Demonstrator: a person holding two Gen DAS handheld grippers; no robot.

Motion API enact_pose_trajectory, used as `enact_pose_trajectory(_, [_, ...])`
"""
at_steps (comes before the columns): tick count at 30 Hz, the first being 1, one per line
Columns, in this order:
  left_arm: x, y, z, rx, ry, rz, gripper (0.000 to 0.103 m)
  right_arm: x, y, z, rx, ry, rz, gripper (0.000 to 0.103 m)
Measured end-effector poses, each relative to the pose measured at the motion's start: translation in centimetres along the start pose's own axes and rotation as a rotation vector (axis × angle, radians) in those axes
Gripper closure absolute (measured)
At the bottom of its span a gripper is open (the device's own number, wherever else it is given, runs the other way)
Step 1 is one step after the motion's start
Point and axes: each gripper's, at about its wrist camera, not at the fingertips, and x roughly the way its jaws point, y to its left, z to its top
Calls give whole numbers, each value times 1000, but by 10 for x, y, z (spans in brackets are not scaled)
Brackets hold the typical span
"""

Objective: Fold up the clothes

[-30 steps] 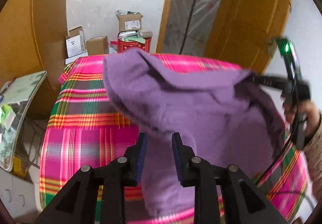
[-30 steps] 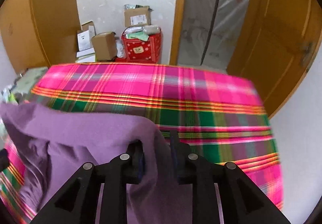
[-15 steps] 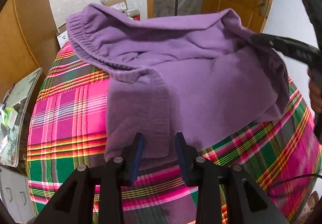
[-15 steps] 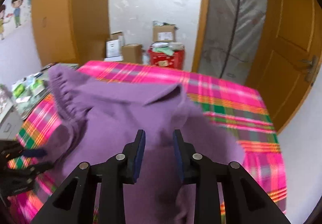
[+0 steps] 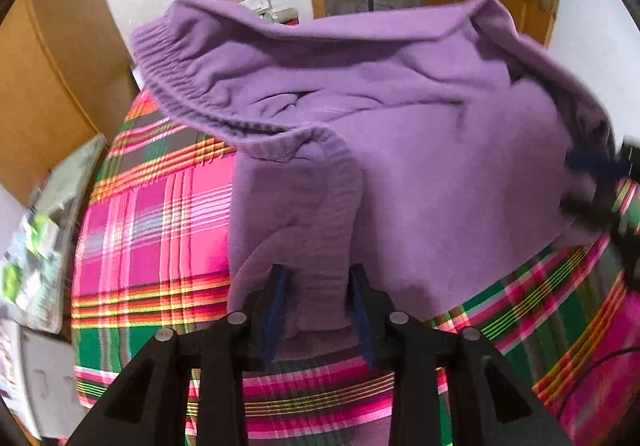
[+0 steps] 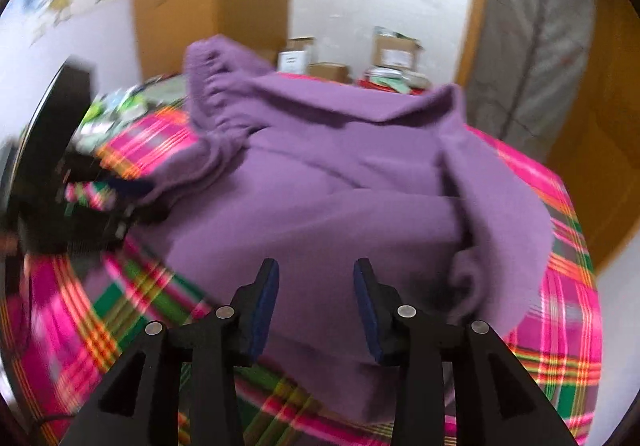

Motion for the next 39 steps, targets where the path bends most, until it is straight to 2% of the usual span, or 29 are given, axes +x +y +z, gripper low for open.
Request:
enact_pose_trajectory(1, [-4, 7, 0, -26, -15, -9, 85, 1, 5, -3, -24, 1, 11, 60])
enact_pose_trajectory(4, [-18, 26, 1, -97, -68, -30, 95, 3, 16, -8, -98, -3, 15, 55])
enact_pose_trajectory(8, [-32, 57, 3, -224, -116, -64, 96, 6, 27, -15, -171, 5, 27, 53])
enact_pose_trajectory(12, [-39, 88, -2, -352, -147, -85, 96, 8, 33, -20, -235, 12, -4, 53])
enact_pose_trajectory(15, [-42, 109, -13, -441, -155, -85, 96, 10, 35, -21, -257, 10, -31, 53])
enact_pose_trajectory(18, [-39, 120, -24, -480, -153, -102, 96, 12, 36, -23, -279, 9, -57, 53])
enact_pose_trajectory(20, [-34, 126, -34, -522, -143, -138, 96, 13, 37, -24, -294, 8, -75, 52])
enact_pose_trajectory(23, [-33, 137, -46, -600, -145, -218, 85, 15, 38, -26, -316, 7, -102, 53])
enact_pose_trajectory(25, [-34, 142, -56, -649, -163, -274, 70, 17, 39, -27, -331, 6, -120, 53])
enact_pose_trajectory(28, [-40, 141, -69, -655, -200, -335, 59, 17, 40, -30, -353, 0, -142, 52])
enact_pose_trajectory(30, [-40, 134, -70, -623, -195, -329, 59, 20, 43, -31, -365, -6, -160, 52])
enact_pose_trajectory(32, [-37, 121, -68, -565, -183, -289, 59, 22, 46, -31, -376, -13, -176, 52])
enact_pose_trajectory(35, [-26, 113, -58, -533, -162, -189, 59, 26, 50, -29, -389, -19, -194, 52])
enact_pose_trajectory(39, [-17, 119, -45, -540, -152, -159, 59, 30, 51, -25, -385, -14, -203, 52])
